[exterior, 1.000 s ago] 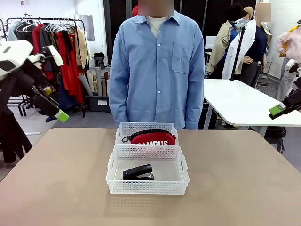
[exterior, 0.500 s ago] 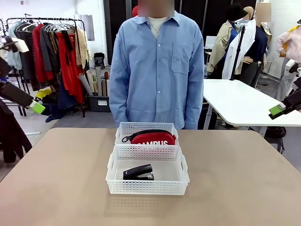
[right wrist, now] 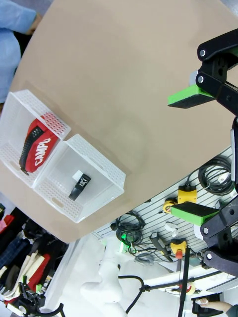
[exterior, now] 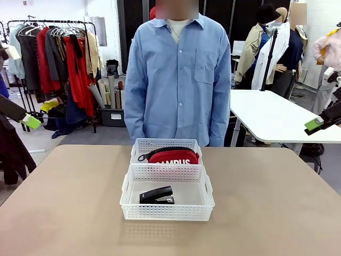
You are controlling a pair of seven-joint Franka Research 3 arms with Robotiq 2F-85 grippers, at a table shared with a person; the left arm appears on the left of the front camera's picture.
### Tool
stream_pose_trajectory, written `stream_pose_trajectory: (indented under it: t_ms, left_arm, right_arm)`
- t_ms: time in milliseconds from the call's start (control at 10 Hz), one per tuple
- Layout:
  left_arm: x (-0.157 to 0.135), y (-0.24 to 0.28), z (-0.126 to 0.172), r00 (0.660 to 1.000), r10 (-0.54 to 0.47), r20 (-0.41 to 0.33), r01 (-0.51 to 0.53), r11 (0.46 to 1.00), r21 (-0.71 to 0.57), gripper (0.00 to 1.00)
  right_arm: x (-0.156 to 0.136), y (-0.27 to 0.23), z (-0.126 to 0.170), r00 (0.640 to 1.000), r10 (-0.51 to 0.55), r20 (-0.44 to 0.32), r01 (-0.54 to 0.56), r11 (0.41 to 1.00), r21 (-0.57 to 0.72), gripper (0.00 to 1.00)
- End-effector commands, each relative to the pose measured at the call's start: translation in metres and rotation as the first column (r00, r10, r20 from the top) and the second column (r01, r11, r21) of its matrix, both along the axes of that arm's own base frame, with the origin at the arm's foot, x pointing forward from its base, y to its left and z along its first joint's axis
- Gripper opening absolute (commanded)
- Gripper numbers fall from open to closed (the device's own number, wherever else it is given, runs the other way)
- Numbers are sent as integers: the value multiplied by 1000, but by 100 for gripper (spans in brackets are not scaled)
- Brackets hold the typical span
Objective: Distribute items into two baskets.
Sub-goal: Place the picked Stapler into the Organizing basket as instructed by the person.
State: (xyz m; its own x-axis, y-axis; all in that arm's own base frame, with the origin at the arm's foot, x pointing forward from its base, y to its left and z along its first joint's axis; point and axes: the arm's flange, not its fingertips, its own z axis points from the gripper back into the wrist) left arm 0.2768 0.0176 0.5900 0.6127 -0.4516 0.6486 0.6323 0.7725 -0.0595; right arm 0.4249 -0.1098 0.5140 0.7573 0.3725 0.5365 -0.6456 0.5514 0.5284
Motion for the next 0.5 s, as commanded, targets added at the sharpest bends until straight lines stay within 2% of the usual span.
stream_pose_trajectory:
  t_ms: [0,400]
  left_arm:
    - [2,-2,-1,1000,2,-5,-2,1000,0,100]
    - [2,-2,-1,1000,2,-5,-2,1000,0,100]
  right_arm:
    - [2,1,4,1000,6,0,-6,1000,-1,100]
    - [2,1,4,1000,6,0,-6,1000,-1,100]
